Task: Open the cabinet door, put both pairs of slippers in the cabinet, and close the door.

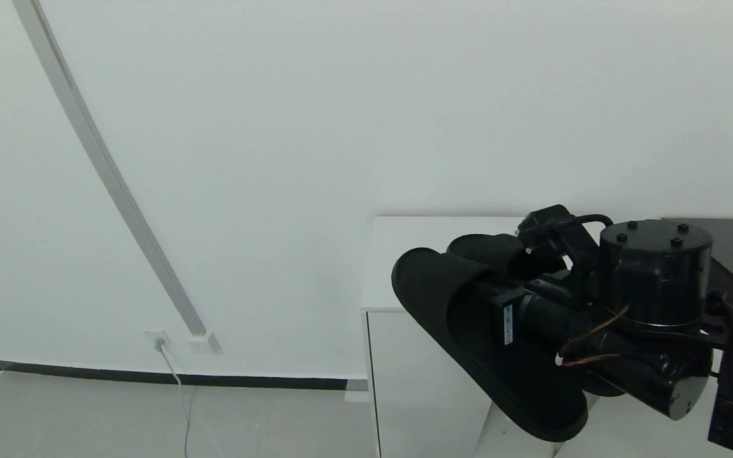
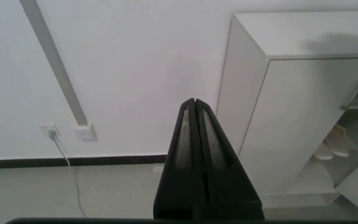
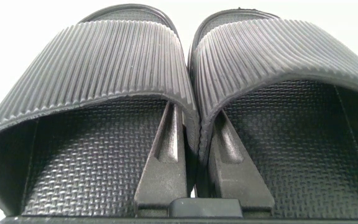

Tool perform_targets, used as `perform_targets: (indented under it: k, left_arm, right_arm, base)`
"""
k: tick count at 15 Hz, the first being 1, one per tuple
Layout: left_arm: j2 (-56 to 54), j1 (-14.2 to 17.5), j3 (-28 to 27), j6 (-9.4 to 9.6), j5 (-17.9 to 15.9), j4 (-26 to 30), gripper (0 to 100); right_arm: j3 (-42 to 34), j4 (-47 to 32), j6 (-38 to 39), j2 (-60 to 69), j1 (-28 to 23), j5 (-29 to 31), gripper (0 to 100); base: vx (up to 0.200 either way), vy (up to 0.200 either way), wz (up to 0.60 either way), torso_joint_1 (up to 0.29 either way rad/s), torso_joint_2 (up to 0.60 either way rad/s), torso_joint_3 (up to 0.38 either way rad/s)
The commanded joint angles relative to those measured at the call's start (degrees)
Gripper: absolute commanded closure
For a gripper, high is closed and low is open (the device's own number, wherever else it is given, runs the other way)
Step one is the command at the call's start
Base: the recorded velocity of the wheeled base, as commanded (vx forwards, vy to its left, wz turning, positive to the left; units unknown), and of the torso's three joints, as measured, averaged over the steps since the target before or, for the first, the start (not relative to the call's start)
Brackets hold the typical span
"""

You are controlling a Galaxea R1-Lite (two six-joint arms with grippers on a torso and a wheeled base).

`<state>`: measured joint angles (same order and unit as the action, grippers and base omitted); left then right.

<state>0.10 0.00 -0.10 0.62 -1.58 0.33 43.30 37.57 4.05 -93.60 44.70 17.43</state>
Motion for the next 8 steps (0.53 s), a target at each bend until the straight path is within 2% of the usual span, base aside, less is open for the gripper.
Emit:
perform_targets:
  k: [1, 4, 8]
  left_arm:
    - [-0.01, 0.00, 0.01, -0.01, 0.00, 0.02, 100]
    - [-0.01, 0.00, 0.01, -0.01, 0.00, 0.02, 100]
    - [-0.01, 0.00, 0.01, -0.01, 0.00, 0.02, 100]
  right_arm:
    - [-0.23, -1.18, -0.18, 2.02, -1.11, -0.29, 100]
    - [-1.55, -1.01, -2.29, 2.90, -1.11, -1.61, 100]
    - [-2.34, -1.10, -2.38, 2.90, -0.93, -2.40, 100]
  base:
    - [-0.200, 0.000, 0.00, -0.012, -0.01, 0.002]
    - [-0.200, 0.000, 0.00, -0.001, 0.00, 0.002]
    - [0.000, 0.000, 0.00, 0.000, 0.00, 0.000]
